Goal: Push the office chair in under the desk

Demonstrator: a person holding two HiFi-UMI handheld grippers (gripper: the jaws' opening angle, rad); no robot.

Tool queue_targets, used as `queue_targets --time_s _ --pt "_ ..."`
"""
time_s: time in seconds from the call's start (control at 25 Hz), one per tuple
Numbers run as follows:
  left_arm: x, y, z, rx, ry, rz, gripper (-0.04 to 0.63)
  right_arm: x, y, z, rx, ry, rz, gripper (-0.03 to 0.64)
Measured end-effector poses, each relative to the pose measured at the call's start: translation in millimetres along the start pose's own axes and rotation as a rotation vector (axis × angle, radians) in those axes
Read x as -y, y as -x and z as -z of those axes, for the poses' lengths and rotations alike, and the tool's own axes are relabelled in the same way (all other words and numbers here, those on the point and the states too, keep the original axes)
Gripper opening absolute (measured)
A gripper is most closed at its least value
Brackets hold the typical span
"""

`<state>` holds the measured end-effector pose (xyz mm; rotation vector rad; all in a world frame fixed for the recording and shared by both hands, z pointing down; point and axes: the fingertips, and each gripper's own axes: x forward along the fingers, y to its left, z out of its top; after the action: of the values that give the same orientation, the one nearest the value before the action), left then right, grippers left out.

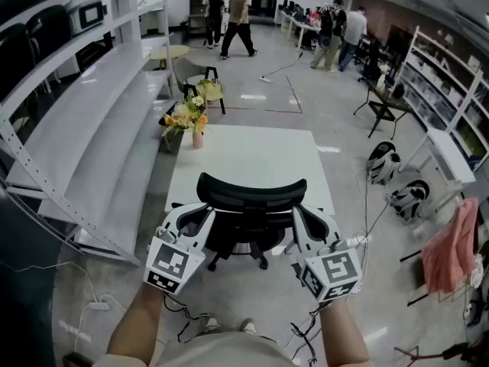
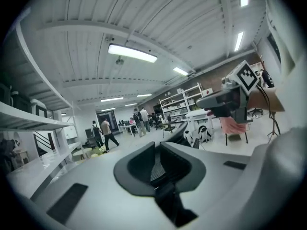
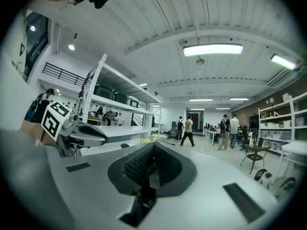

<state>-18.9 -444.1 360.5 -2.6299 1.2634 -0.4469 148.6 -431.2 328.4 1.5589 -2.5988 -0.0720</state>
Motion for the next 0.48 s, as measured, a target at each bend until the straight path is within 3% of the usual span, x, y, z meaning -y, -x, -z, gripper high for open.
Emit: queue_targets --time_s 0.16,0.32,0.48 --pt "0 18 -30 0.088 0.003 -0.031 0.031 -5 14 -14 0.035 -0.010 -0.003 0.006" --pt "2 34 -54 0.185 0.077 -0.031 0.021 -8 30 -27 0.065 -0.005 0.010 0.006" --pt "0 47 -66 0.216 0.088 -0.079 0.017 -15 45 -38 0.085 0.025 0.024 0.006"
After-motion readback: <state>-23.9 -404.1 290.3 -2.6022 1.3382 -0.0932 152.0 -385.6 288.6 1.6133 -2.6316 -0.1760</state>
